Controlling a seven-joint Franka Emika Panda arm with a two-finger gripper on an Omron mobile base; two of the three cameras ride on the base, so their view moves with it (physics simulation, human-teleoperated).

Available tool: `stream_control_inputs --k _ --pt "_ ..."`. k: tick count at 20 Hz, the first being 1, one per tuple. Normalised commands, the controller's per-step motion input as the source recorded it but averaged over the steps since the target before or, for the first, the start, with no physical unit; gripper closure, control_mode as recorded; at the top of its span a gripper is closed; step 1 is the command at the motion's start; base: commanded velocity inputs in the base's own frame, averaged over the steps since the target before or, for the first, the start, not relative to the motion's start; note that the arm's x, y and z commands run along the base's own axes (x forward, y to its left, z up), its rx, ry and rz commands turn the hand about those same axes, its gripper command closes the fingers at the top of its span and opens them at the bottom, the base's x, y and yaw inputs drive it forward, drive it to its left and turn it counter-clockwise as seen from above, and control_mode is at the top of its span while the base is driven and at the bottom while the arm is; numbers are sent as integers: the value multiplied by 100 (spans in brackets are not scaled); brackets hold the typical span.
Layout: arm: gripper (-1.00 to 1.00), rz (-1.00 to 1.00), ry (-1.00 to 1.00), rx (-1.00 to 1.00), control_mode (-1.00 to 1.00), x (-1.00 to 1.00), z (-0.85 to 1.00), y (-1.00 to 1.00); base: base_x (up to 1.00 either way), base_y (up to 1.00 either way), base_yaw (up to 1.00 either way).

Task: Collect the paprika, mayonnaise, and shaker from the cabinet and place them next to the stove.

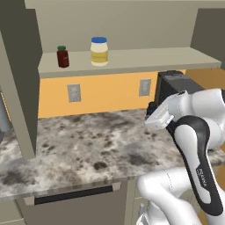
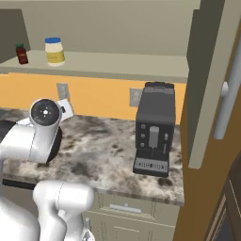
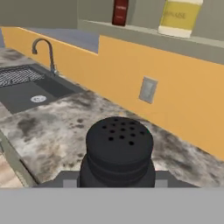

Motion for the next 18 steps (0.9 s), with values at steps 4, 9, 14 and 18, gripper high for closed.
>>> stream_control_inputs --k 4,9,14,18 --pt "100 0 0 0 100 0 0 0 -96 31 16" --pt "100 0 0 0 100 0 0 0 -95 66 18" --pt "100 0 0 0 100 0 0 0 -80 81 32" --pt "100 0 0 0 100 0 0 0 -49 83 44"
